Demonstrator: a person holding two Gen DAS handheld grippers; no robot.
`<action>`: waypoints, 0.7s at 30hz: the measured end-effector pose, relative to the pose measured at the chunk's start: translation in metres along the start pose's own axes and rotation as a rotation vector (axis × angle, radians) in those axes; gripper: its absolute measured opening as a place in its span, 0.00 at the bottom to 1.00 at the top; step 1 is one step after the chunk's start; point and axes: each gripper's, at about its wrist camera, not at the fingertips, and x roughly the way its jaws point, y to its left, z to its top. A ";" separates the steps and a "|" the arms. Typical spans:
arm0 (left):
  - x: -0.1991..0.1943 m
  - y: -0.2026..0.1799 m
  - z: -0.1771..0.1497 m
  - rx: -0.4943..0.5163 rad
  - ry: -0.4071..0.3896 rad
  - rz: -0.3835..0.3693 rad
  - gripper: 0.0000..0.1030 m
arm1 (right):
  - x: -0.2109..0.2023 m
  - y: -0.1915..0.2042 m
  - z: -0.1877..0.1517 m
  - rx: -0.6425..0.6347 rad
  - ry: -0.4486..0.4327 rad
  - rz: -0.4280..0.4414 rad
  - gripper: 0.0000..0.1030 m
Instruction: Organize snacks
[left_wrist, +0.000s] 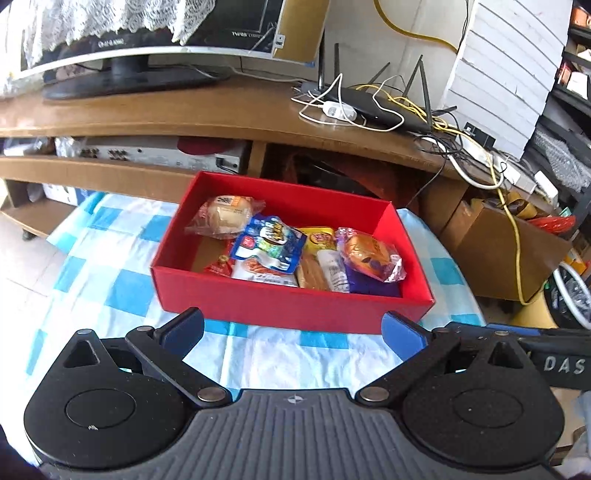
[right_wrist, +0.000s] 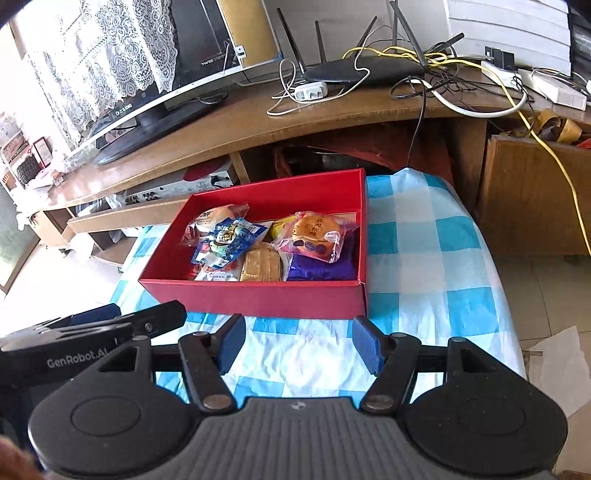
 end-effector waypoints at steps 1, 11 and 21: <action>0.000 0.000 -0.001 0.003 0.002 0.004 1.00 | -0.001 0.000 -0.001 0.001 -0.002 0.001 0.82; 0.001 0.009 -0.021 -0.041 0.061 0.017 1.00 | 0.001 -0.001 -0.019 0.012 0.049 -0.022 0.82; -0.006 0.007 -0.039 -0.016 0.064 0.089 1.00 | 0.007 0.006 -0.038 -0.008 0.097 -0.026 0.82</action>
